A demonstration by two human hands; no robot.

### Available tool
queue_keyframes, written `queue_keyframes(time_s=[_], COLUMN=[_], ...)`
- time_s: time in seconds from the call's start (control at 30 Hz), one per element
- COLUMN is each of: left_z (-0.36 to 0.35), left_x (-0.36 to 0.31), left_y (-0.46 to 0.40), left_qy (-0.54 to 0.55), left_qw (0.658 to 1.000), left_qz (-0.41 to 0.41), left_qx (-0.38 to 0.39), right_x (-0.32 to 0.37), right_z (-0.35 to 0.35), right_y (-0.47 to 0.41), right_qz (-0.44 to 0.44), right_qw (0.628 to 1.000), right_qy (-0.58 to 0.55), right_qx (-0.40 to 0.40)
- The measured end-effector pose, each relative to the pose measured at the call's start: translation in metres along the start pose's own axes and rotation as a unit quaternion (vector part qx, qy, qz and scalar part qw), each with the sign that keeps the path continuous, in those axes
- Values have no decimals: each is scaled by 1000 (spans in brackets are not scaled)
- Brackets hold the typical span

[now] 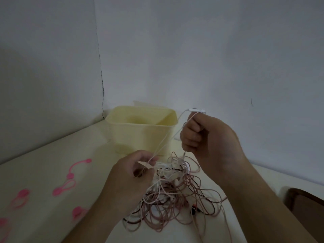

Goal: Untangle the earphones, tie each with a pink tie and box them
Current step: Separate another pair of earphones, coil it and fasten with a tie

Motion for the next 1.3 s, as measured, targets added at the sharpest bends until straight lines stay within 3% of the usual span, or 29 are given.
queue_keyframes(time_s=[0.1, 0.23, 0.4, 0.6, 0.73, 0.9, 0.97, 1.1, 1.3], left_z=[10, 30, 27, 17, 12, 11, 12, 18, 21], left_x=[6, 10, 16, 12, 11, 11, 9, 5, -5], left_y=[-4, -9, -10, -8, -8, -7, -7, -9, -10], left_qy=[3, 127, 272, 212, 219, 212, 221, 256, 281], left_qw=[997, 980, 952, 973, 972, 974, 972, 963, 959], left_qz=[4, 31, 96, 78, 77, 79, 72, 58, 3], left_qx=[-71, -151, -101, -38, -23, -26, -33, -53, -36], right_x=[5, 11, -2, -9, -10, -5, 5, 7, -10], right_z=[5, 16, 23, 11, 14, 21, 24, 43, 62], right_y=[1, 2, -1, -2, -2, 1, 2, 1, -7], right_qz=[15, 29, -30, -26, 23, 78, 93, 47, -62], right_qw=[999, 994, 997, 996, 950, 897, 887, 937, 897], right_qy=[-51, -107, -66, 85, 310, 432, 446, 331, 426], right_qx=[0, -26, -40, -4, -15, -54, -74, -106, -102])
Point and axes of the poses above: each hand's wrist, its own y-axis away from the middle knuckle, its own z-axis out of the back of the hand, x = y × z, the point moved 7 cm from there along -y, towards the middle knuckle, and after that the axes turned 3 degrees about y, right-handed, at the moved point
